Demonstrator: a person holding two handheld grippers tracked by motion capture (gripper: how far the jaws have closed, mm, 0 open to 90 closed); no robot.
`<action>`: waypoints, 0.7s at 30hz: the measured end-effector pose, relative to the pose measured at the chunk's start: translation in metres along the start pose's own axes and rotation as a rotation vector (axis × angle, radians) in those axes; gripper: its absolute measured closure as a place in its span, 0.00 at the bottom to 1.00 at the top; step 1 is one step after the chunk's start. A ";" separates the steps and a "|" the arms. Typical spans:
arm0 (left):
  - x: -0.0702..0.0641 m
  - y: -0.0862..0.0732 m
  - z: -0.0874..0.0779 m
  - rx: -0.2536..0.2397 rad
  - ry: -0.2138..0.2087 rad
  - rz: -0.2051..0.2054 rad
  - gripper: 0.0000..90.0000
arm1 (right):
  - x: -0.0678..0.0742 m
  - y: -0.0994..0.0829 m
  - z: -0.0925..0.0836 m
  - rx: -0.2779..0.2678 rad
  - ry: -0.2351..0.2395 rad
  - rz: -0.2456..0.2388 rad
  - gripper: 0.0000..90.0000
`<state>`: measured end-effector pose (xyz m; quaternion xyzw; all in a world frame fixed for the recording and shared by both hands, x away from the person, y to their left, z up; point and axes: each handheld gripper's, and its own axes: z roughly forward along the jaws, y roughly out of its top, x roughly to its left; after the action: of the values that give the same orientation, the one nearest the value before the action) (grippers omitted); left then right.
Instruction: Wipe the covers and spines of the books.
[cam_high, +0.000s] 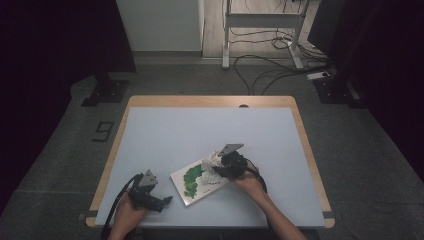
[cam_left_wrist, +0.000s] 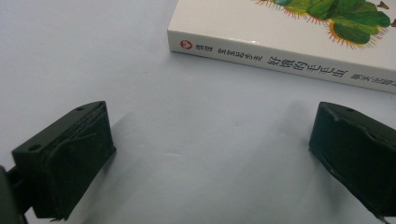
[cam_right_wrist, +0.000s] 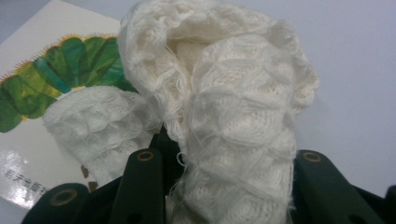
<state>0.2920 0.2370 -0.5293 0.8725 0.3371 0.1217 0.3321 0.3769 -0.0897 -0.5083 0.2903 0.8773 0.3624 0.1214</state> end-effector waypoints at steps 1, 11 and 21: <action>0.000 0.000 0.000 0.000 0.000 0.000 0.00 | -0.002 -0.001 -0.001 0.001 -0.003 0.002 0.68; 0.000 0.000 0.000 0.000 0.000 0.000 0.00 | -0.010 -0.005 -0.005 0.006 -0.037 0.022 0.68; 0.000 0.000 0.000 0.000 -0.001 -0.001 0.00 | -0.014 0.001 0.000 0.015 -0.050 0.029 0.68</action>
<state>0.2921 0.2370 -0.5293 0.8724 0.3374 0.1213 0.3322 0.3882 -0.0971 -0.5075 0.3131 0.8723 0.3501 0.1359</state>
